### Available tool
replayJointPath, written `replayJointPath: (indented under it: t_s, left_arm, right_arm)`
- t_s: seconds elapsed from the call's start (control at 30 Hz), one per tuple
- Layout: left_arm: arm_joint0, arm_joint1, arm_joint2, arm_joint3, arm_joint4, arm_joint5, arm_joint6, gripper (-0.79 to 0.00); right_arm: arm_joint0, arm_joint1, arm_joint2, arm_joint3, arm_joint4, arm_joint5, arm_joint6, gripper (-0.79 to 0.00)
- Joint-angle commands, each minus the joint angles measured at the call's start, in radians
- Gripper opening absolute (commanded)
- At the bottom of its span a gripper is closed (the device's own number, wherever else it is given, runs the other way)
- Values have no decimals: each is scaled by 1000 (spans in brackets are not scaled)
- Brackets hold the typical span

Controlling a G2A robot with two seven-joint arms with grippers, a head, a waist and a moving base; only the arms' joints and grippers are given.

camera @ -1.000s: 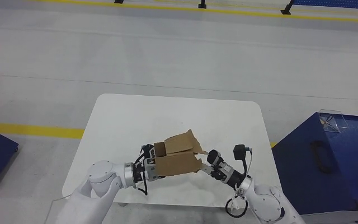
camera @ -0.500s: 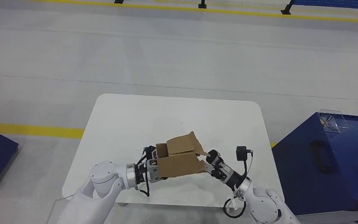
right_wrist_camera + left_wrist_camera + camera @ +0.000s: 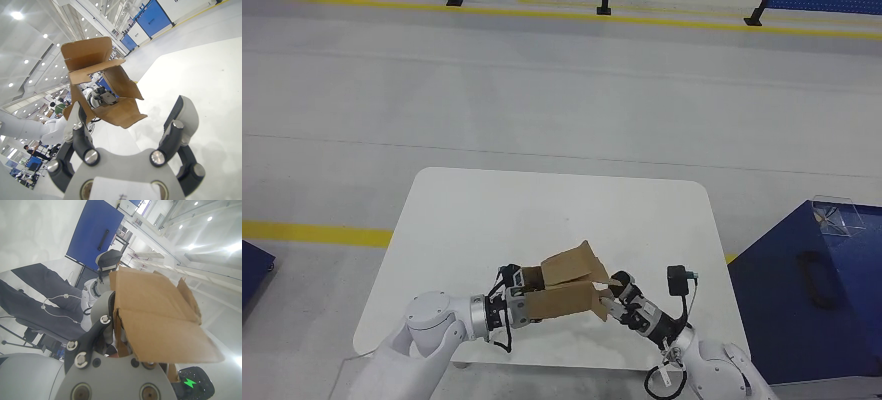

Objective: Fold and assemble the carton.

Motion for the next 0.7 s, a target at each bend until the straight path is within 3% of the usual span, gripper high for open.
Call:
replayJointPath:
  t_s: [0.0, 0.67]
  left_arm:
    - [2, 0, 2, 0, -3, 1, 8, -785]
    - [3, 2, 20, -10, -18, 5, 0, -785]
  right_arm:
    - [-3, -1, -4, -1, -4, -5, 1, 0]
    - [55, -8, 18, 98, 0, 61, -16, 0]
